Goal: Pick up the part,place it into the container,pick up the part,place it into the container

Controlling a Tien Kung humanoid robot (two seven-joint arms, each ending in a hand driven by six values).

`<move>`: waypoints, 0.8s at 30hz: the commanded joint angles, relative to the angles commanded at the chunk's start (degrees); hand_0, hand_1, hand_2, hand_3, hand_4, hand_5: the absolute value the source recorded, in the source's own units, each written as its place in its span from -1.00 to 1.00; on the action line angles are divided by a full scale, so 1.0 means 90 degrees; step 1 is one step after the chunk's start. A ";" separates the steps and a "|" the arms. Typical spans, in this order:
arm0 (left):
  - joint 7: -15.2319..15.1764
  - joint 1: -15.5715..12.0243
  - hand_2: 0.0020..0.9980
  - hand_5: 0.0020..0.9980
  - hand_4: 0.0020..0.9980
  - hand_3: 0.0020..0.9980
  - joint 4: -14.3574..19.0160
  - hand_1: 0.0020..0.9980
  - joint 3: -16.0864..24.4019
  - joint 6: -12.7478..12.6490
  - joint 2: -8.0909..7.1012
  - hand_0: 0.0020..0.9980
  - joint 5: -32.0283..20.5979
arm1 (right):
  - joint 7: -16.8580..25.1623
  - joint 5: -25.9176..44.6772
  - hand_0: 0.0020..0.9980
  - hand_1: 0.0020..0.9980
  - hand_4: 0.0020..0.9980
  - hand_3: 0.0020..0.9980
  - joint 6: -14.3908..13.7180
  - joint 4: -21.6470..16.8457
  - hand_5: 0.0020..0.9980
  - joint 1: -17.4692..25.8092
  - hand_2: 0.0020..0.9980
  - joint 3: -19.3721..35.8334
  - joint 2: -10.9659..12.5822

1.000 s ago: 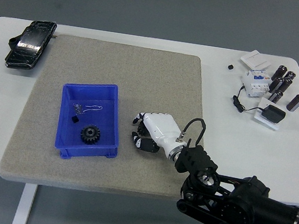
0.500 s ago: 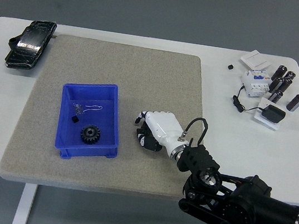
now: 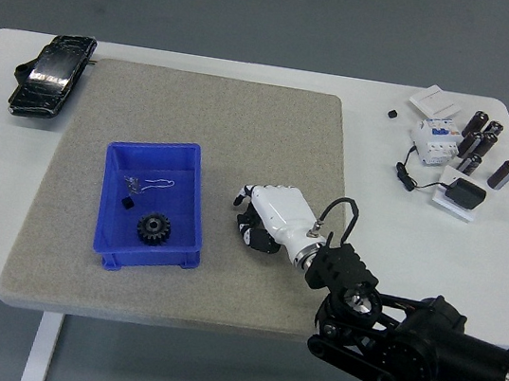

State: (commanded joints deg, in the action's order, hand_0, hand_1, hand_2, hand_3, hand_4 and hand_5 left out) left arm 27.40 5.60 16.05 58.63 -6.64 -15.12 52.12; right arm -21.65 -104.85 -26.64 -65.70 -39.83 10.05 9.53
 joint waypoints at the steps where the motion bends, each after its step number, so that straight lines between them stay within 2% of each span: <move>1: -0.0002 0.0000 0.29 -0.26 0.37 0.18 0.0000 0.35 0.0001 -0.0003 0.0000 0.44 0.0001 | 0.0002 0.0006 -0.45 -0.19 -0.09 0.24 -0.0001 0.0005 -0.76 0.0001 -0.05 -0.0012 0.0000; 10: -0.0026 0.0001 0.29 -0.27 0.37 0.18 -0.0003 0.35 0.0000 -0.0029 -0.0002 0.44 0.0001 | 0.0034 0.0035 -0.47 -0.21 -0.14 0.21 -0.0083 -0.0017 -0.75 0.0004 -0.07 -0.0043 0.0000; 11: -0.0029 0.0001 0.30 -0.27 0.37 0.18 -0.0003 0.35 0.0000 -0.0033 -0.0002 0.44 0.0001 | 0.0037 0.0037 -0.48 -0.21 -0.17 0.20 -0.0096 -0.0018 -0.81 0.0004 -0.09 -0.0042 0.0000; 16: -0.0039 -0.0001 0.30 -0.27 0.37 0.18 -0.0002 0.35 -0.0003 -0.0048 0.0000 0.44 -0.0008 | 0.0055 0.0058 -0.48 -0.21 -0.17 0.20 -0.0158 -0.0027 -0.81 0.0010 -0.09 -0.0051 0.0003; 17: -0.0039 -0.0002 0.31 -0.25 0.38 0.18 -0.0001 0.35 -0.0002 -0.0050 0.0001 0.44 -0.0007 | 0.0060 0.0067 -0.48 -0.23 -0.26 0.14 -0.0174 -0.0032 -0.86 0.0012 -0.11 -0.0055 0.0004; 22: -0.0037 -0.0006 0.31 -0.25 0.38 0.18 0.0002 0.35 0.0003 -0.0060 0.0002 0.44 -0.0008 | 0.0086 0.0133 -0.48 -0.23 -0.26 0.14 -0.0266 -0.0084 -0.86 0.0016 -0.11 -0.0014 0.0001; 24: -0.0037 -0.0005 0.31 -0.25 0.38 0.18 0.0004 0.35 0.0002 -0.0066 0.0002 0.44 -0.0012 | 0.0099 0.0161 -0.49 -0.24 -0.24 0.09 -0.0305 -0.0105 -0.92 0.0010 -0.13 0.0024 -0.0002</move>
State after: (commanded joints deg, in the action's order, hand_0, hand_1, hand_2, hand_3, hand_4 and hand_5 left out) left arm 27.06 5.56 16.08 58.64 -7.23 -15.11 52.01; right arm -20.75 -103.41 -29.38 -66.64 -39.74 10.26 9.51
